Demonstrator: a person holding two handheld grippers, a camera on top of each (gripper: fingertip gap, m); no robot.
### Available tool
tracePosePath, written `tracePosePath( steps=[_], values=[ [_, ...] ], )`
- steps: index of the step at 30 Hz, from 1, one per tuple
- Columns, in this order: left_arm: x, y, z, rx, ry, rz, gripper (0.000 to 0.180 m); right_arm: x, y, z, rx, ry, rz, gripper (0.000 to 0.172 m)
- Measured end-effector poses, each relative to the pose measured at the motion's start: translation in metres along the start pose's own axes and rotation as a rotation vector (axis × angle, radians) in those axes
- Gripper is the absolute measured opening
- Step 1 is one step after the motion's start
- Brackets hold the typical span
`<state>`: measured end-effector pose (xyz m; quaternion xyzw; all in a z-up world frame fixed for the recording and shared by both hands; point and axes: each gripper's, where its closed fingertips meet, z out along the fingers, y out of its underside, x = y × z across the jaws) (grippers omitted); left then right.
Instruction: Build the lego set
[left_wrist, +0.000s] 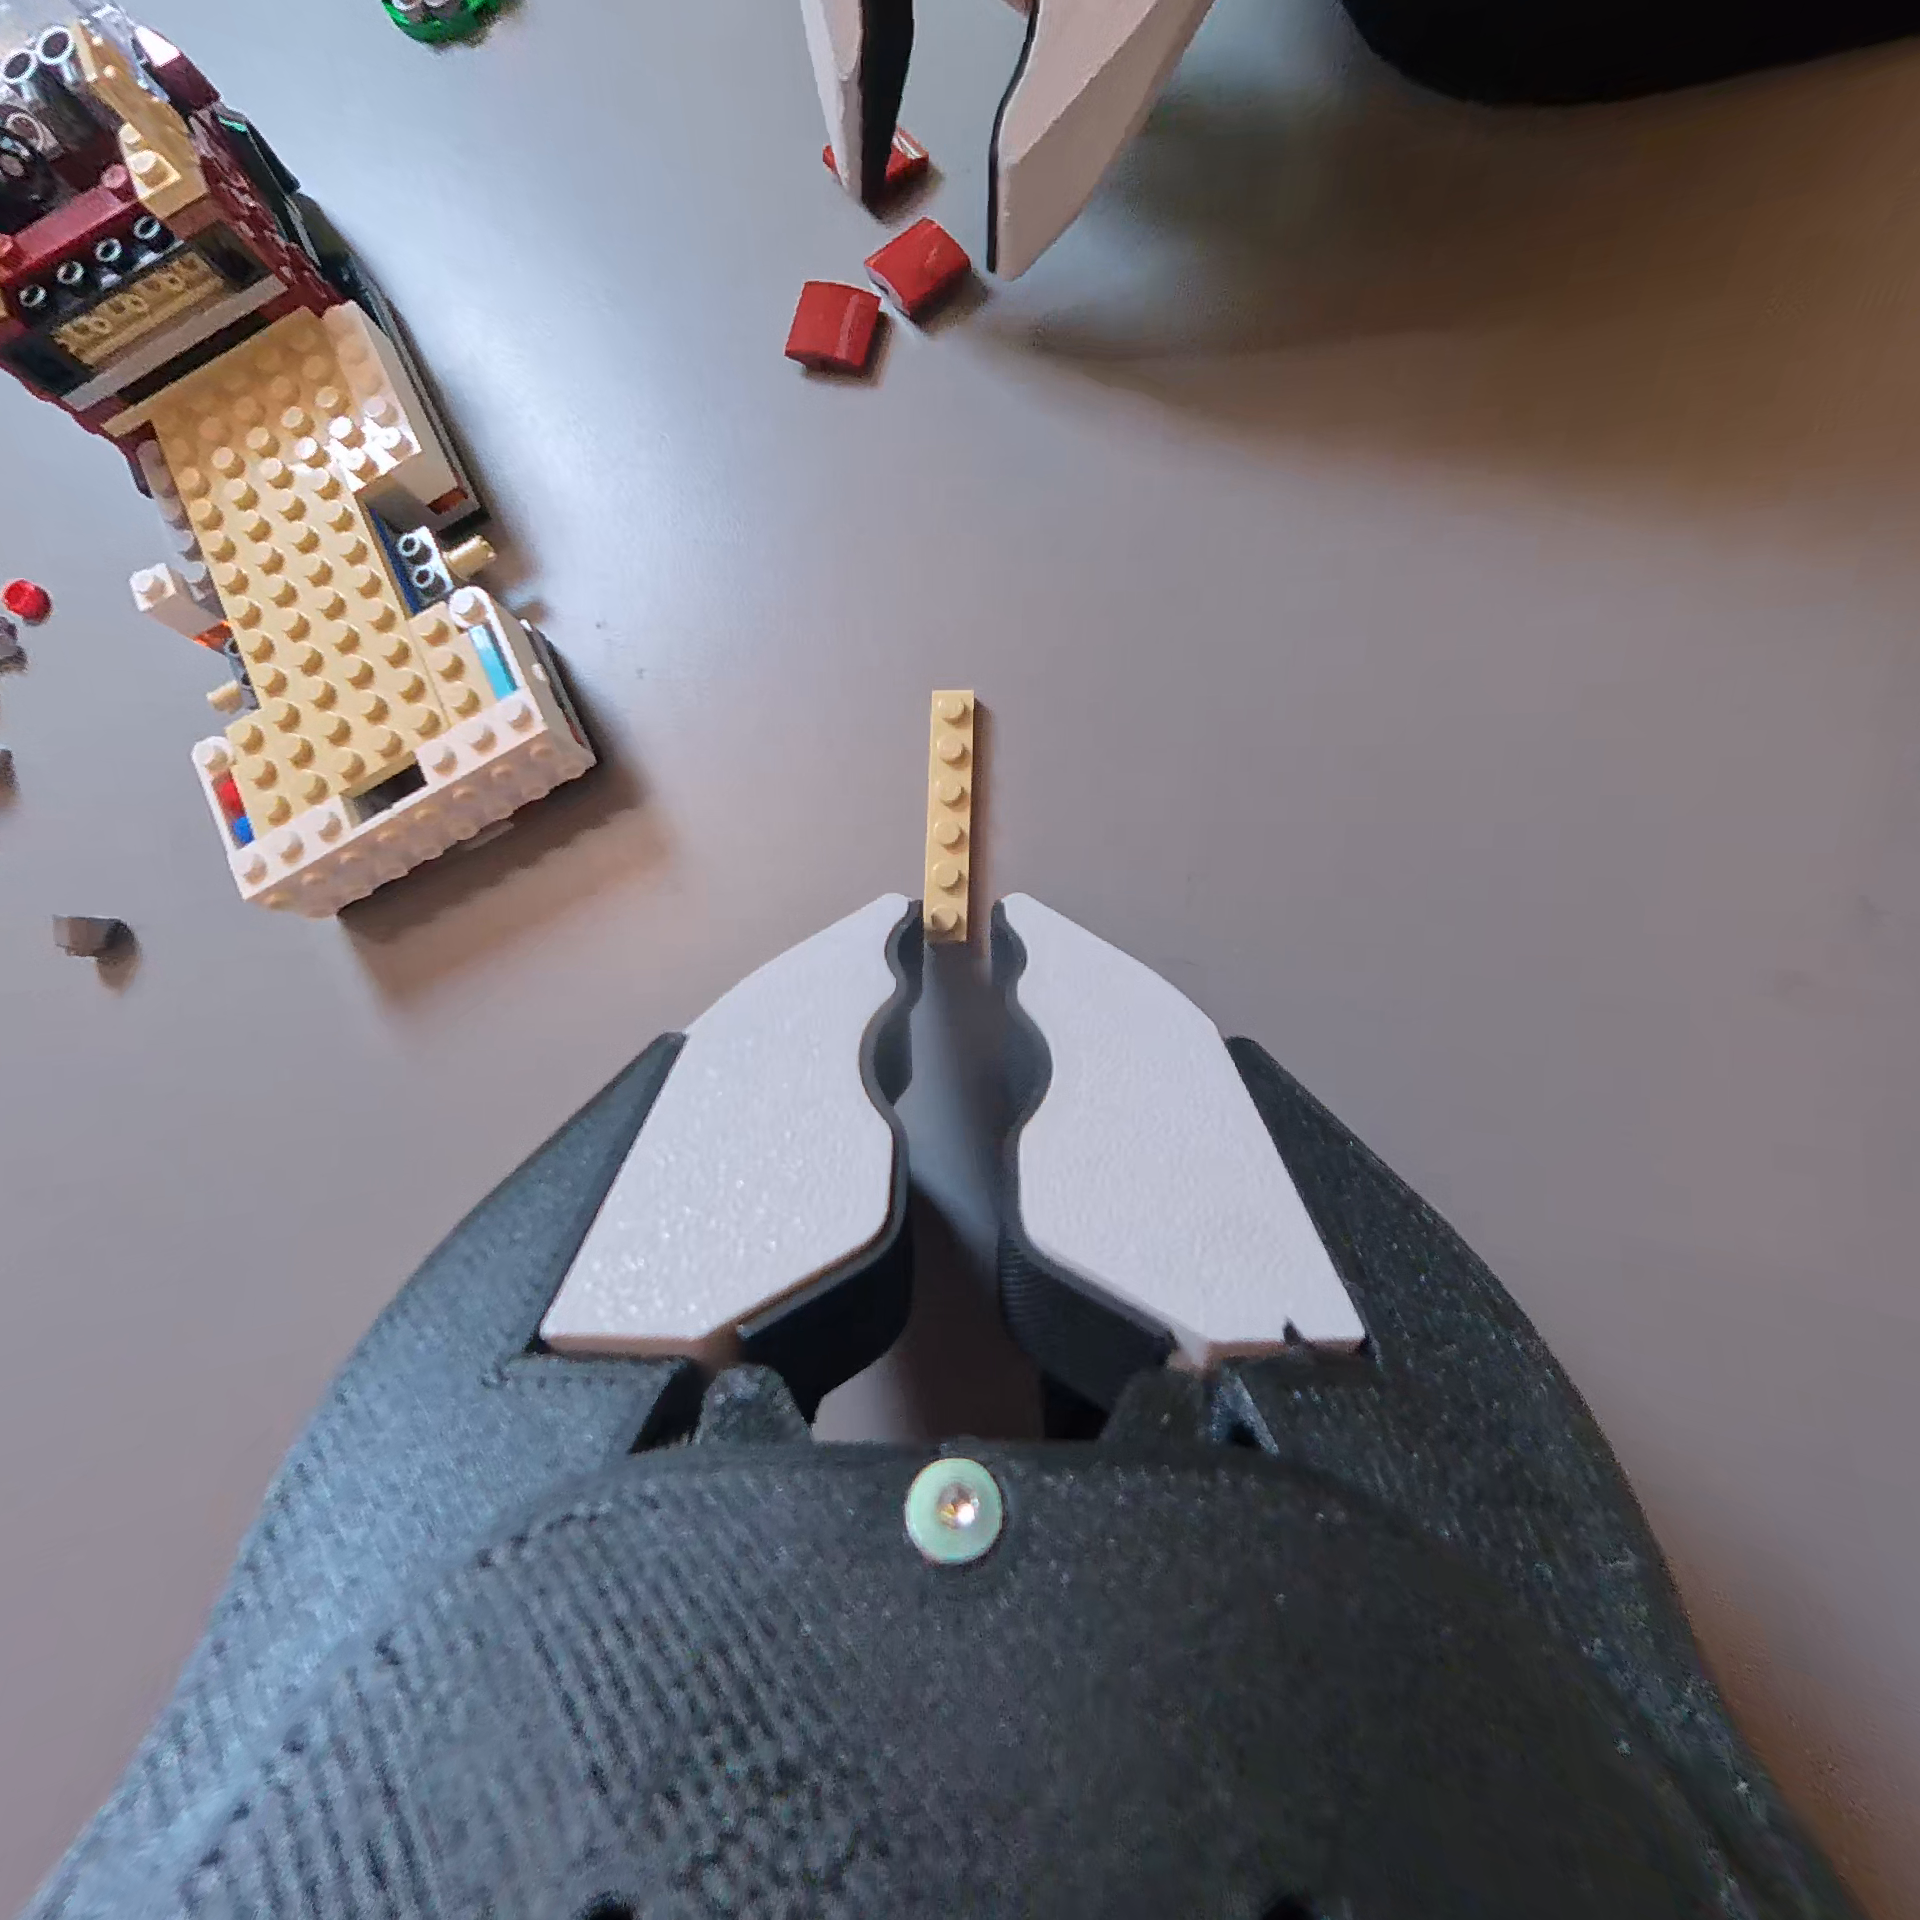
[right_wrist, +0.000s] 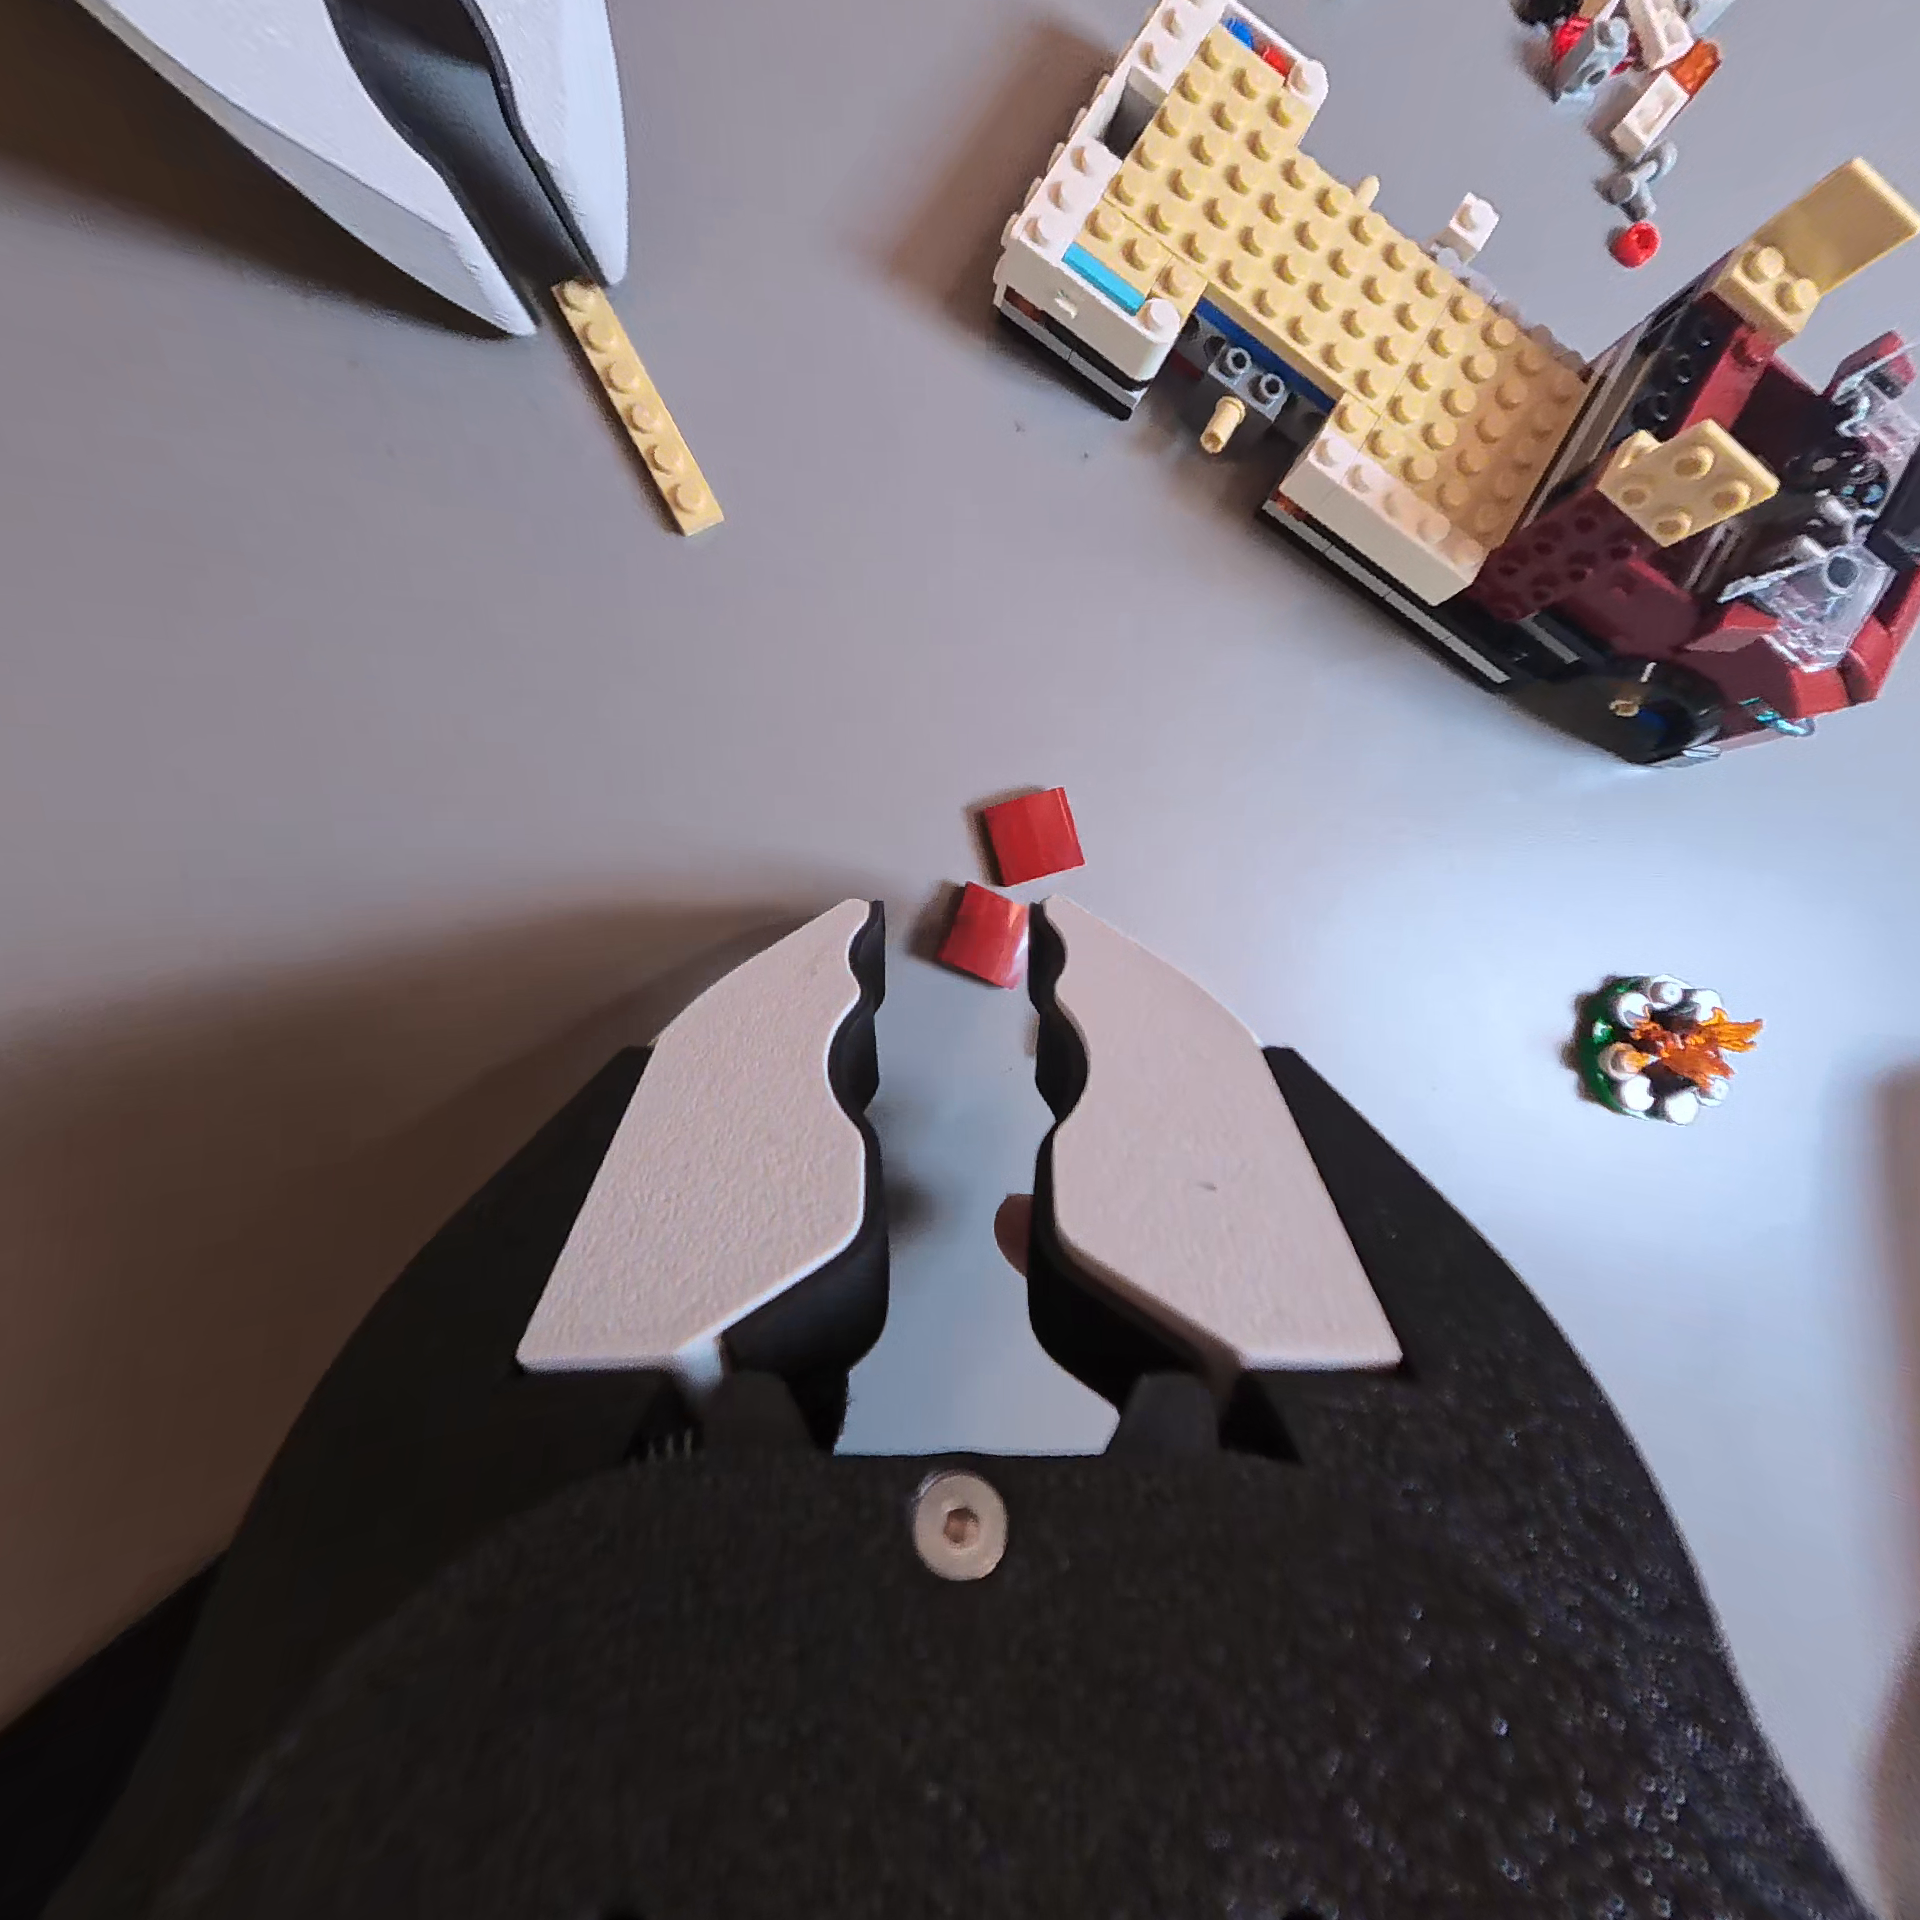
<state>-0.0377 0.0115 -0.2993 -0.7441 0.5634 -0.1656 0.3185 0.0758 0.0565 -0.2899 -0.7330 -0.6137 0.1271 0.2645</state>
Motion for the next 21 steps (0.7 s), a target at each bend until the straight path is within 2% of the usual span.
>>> tracePosePath(
  steps=[6, 9, 21],
  values=[
    [-0.004, 0.001, 0.001, 0.001, -0.017, -0.009, 0.014, 0.007, 0.001, 0.010, -0.082, -0.037, 0.138, 0.026],
    [-0.002, 0.001, 0.001, 0.004, -0.010, -0.003, 0.012, 0.009, 0.002, 0.015, -0.133, -0.050, 0.138, 0.024],
    [-0.003, 0.000, -0.001, 0.055, -0.011, -0.030, 0.010, 0.001, -0.015, 0.026, -0.128, -0.128, 0.100, 0.023]
  ],
)
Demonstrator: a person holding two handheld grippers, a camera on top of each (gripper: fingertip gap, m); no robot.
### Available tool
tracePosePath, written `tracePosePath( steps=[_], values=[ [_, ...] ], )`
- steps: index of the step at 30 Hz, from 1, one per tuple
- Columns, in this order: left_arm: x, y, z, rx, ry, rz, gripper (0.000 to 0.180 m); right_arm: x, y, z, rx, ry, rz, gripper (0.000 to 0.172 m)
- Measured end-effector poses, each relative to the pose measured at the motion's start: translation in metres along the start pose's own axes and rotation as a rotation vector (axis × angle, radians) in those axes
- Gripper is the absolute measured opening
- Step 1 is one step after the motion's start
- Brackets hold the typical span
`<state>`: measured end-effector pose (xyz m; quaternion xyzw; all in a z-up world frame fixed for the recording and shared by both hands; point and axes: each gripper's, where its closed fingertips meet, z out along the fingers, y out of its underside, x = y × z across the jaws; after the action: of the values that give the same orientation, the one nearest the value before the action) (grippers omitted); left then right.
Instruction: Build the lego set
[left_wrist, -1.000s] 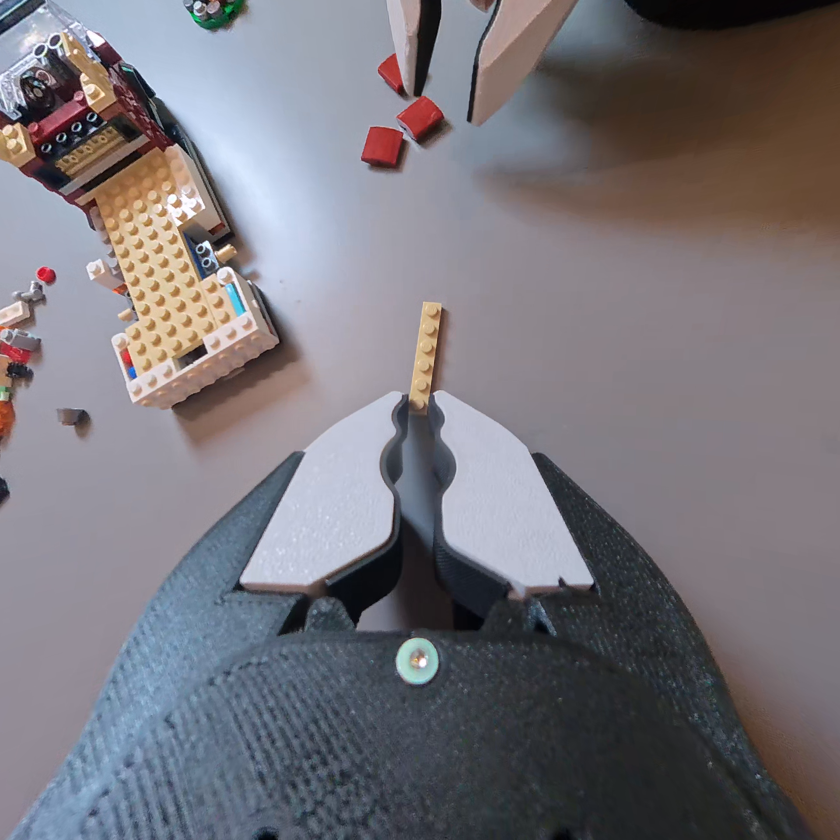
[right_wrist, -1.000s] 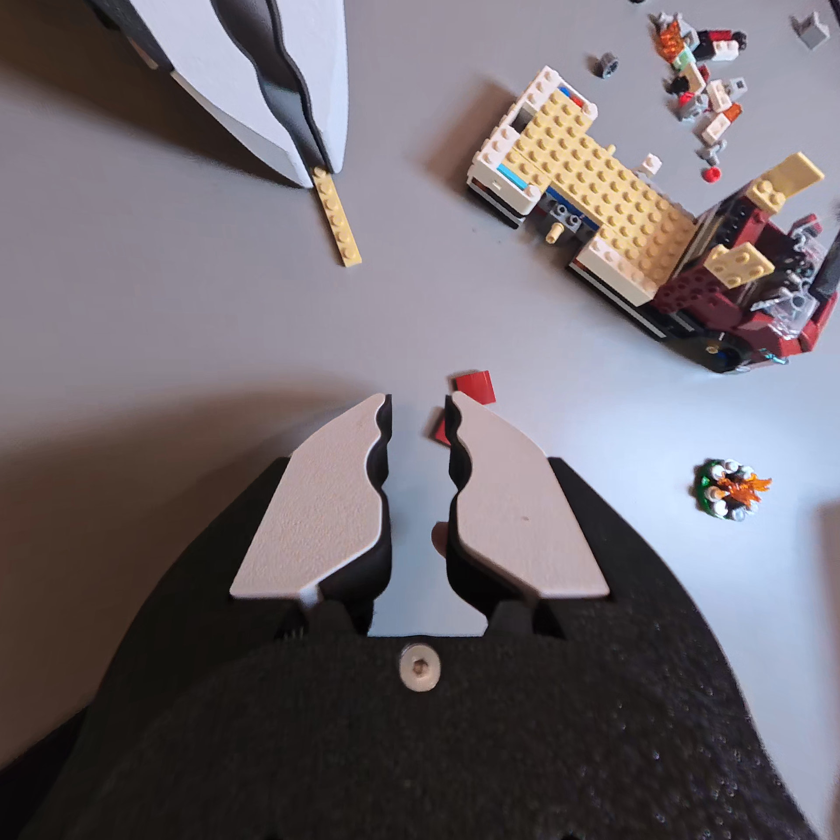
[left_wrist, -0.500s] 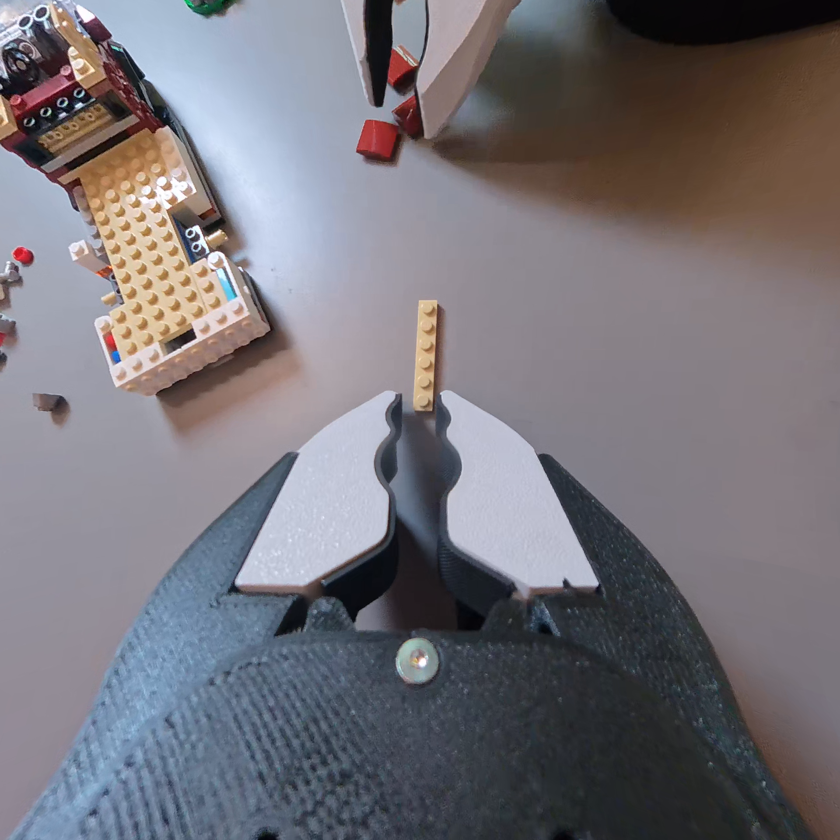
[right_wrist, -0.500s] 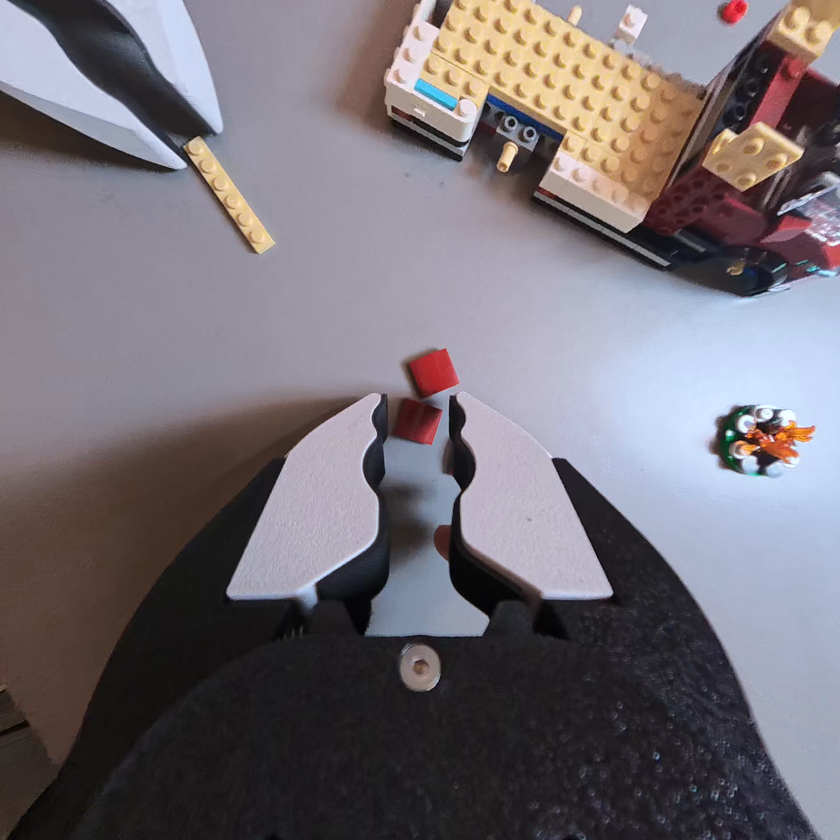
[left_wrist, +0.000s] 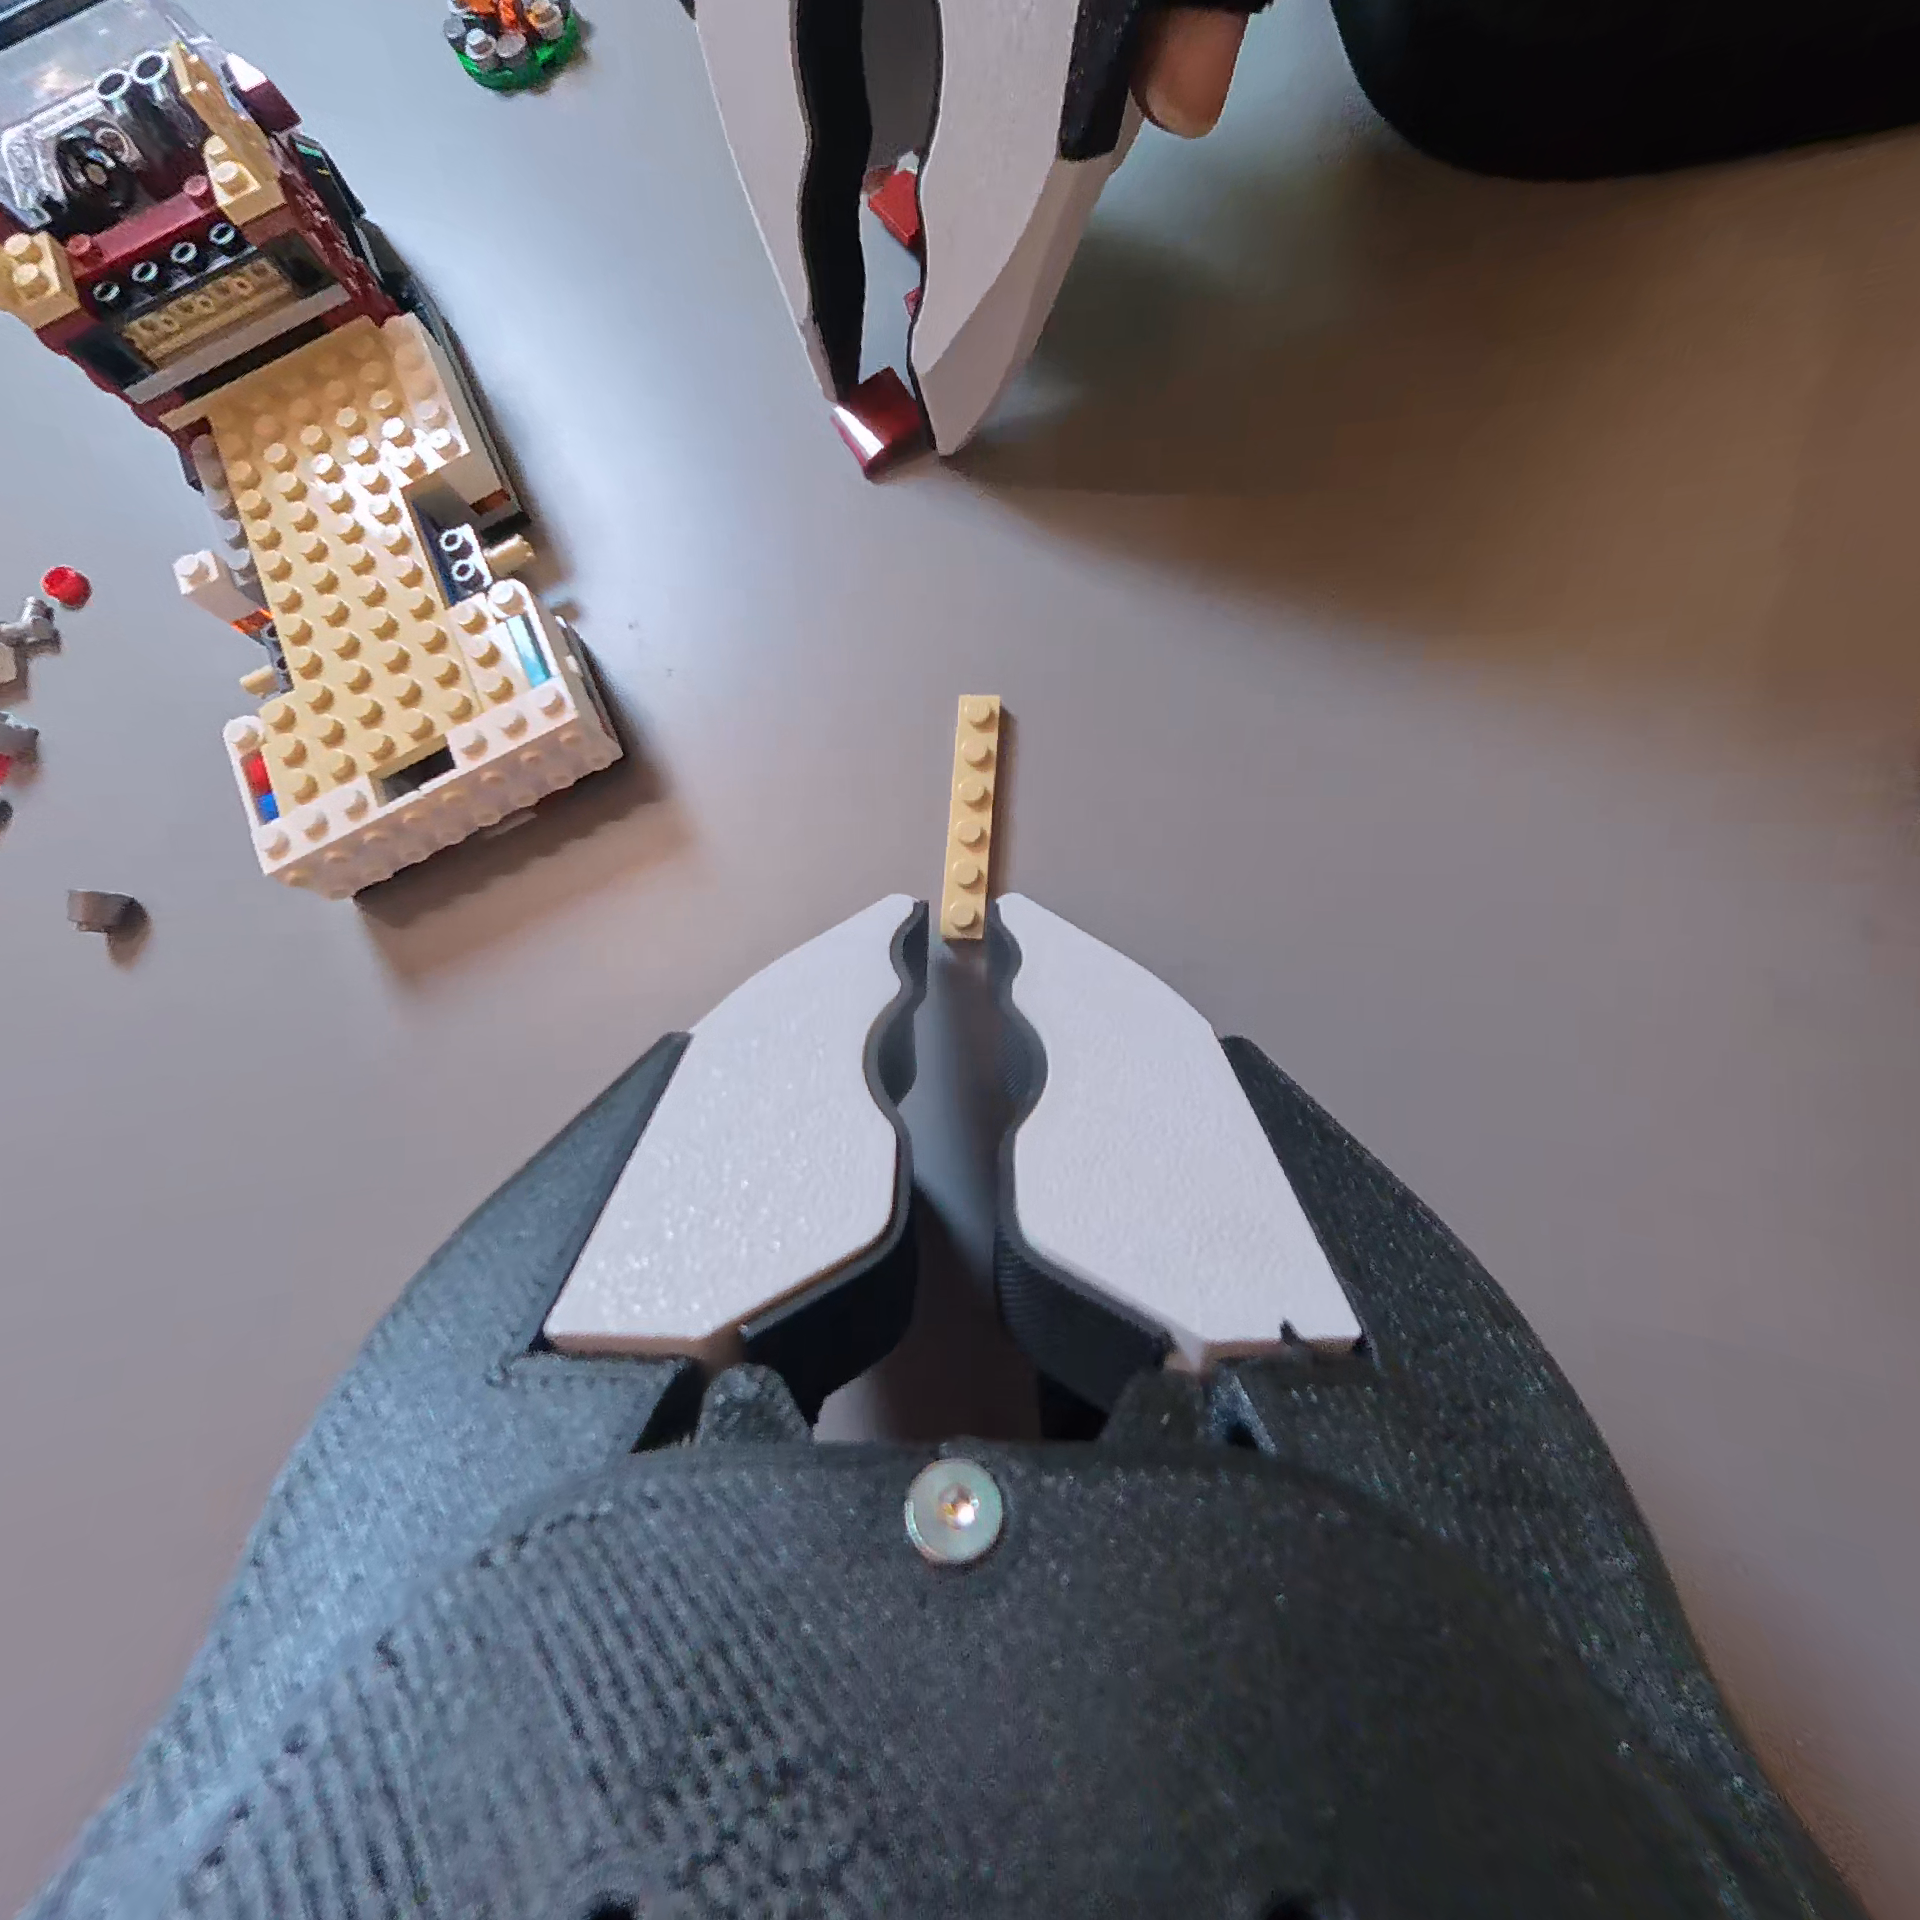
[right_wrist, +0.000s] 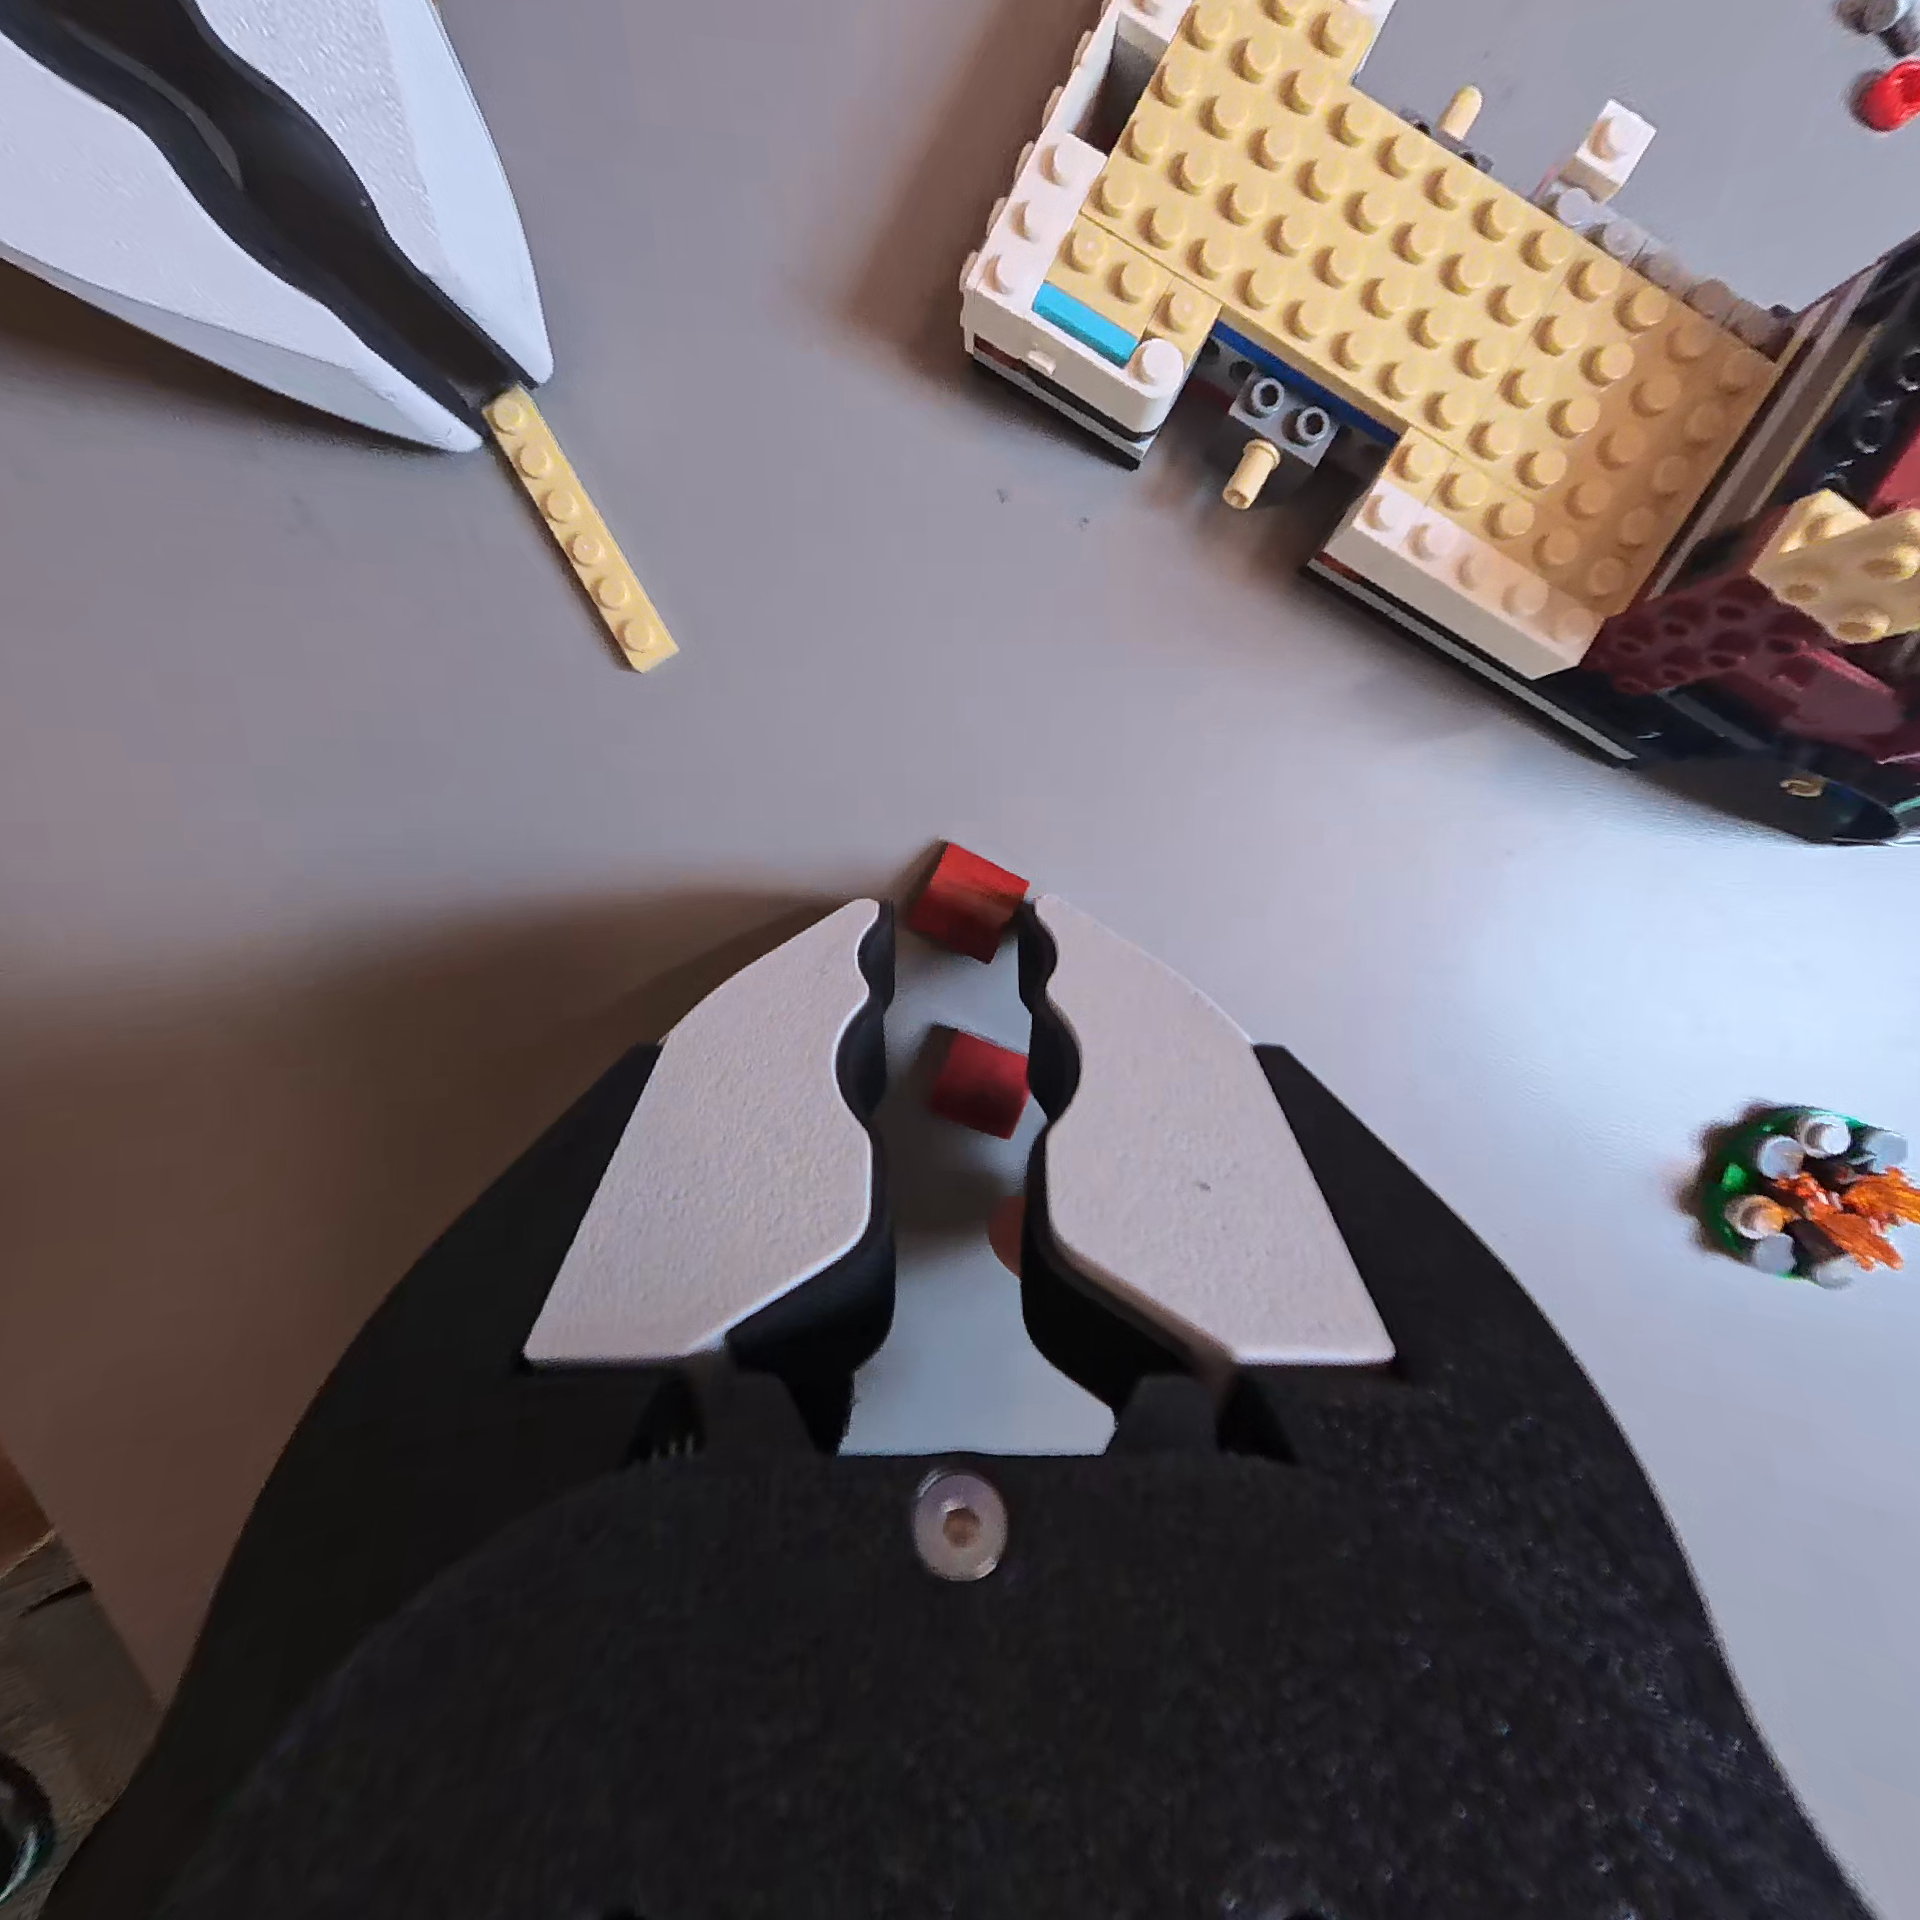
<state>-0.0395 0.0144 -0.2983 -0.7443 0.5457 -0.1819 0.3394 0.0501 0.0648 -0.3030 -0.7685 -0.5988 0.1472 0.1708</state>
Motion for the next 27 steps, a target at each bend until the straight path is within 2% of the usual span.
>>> tracePosePath(
  steps=[13, 21, 27],
  values=[
    [0.002, -0.001, 0.001, 0.007, -0.003, 0.012, 0.010, -0.007, 0.001, -0.001, 0.014, -0.022, 0.031, 0.023],
    [0.002, 0.000, 0.001, 0.007, -0.002, 0.024, 0.010, -0.022, -0.008, 0.004, -0.020, -0.089, -0.068, 0.023],
    [0.002, -0.001, 0.001, 0.009, -0.003, 0.027, 0.010, -0.047, 0.004, -0.002, -0.040, -0.156, -0.162, 0.022]
  ],
)
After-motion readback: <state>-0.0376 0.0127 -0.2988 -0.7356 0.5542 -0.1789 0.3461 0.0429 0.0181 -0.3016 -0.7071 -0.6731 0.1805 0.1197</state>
